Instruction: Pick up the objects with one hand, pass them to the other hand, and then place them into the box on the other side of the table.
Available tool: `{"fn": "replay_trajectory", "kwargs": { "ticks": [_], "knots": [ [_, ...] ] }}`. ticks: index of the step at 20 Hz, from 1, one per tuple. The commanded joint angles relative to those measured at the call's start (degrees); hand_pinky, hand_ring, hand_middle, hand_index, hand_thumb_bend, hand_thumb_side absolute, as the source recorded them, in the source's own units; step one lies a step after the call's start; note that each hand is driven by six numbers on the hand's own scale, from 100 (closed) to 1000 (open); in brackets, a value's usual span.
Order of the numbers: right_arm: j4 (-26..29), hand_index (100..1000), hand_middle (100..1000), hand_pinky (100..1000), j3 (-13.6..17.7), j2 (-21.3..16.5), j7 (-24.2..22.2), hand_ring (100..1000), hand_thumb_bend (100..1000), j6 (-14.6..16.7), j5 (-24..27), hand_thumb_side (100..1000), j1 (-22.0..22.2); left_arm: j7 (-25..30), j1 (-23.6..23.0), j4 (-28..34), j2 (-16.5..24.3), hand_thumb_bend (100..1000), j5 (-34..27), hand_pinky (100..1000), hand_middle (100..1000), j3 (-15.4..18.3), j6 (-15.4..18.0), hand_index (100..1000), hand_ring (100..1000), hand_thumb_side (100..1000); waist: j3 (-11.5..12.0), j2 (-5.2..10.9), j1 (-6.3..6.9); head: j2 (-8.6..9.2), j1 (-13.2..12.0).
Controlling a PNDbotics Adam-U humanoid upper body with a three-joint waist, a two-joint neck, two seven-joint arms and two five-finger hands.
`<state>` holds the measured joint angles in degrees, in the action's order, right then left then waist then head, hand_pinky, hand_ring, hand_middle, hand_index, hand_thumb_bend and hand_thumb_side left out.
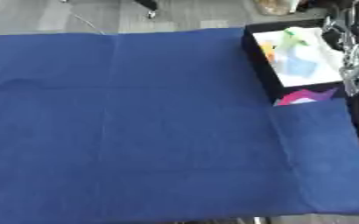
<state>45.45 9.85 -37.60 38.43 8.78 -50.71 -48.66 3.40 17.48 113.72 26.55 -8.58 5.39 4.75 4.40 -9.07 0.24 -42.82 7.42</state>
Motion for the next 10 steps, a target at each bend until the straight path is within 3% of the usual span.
{"fn": "replay_trajectory", "kwargs": {
  "ticks": [1, 2, 3, 5, 10],
  "knots": [
    [7.8, 1000, 796, 1000, 0.4, -3.7, -0.5, 1000, 100, 1.0, 5.5, 125, 0.6, -0.5, 0.0, 0.9, 0.3, 100, 0.5, 786, 485, 1.2, -0.4, 736, 600, 861, 0.0, 1.02, -0.17, -0.39, -0.5],
    [10.4, 1000, 790, 1000, 0.2, -4.1, -1.1, 1000, 100, 1.4, 7.1, 324, 1.5, -0.8, -0.1, 0.9, 0.2, 100, 0.8, 786, 485, 1.5, -0.6, 736, 601, 877, 0.0, 1.0, -0.21, -0.4, -1.0],
    [13.1, 1000, 789, 1000, 0.1, -4.3, -1.8, 1000, 100, 1.9, 8.7, 130, 2.4, -1.0, -0.3, 0.9, 0.1, 100, 1.1, 786, 485, 1.7, -0.8, 736, 601, 860, 0.0, 0.98, -0.24, -0.4, -1.4],
    [19.3, 997, 771, 985, -0.2, -4.7, -3.9, 966, 100, 3.0, 11.9, 119, 4.7, -1.6, -0.7, 0.9, -0.2, 100, 1.9, 786, 486, 2.4, -1.2, 736, 602, 859, 0.0, 0.92, -0.2, -0.29, -2.4],
    [38.1, 1000, 757, 980, -0.2, -3.7, -12.8, 950, 100, 6.0, 21.7, 240, 12.4, -3.5, -1.5, 0.9, -1.2, 100, 3.6, 786, 496, 4.2, -1.6, 738, 610, 857, -0.3, 0.95, 0.03, -0.53, -4.8]
  ]
}}
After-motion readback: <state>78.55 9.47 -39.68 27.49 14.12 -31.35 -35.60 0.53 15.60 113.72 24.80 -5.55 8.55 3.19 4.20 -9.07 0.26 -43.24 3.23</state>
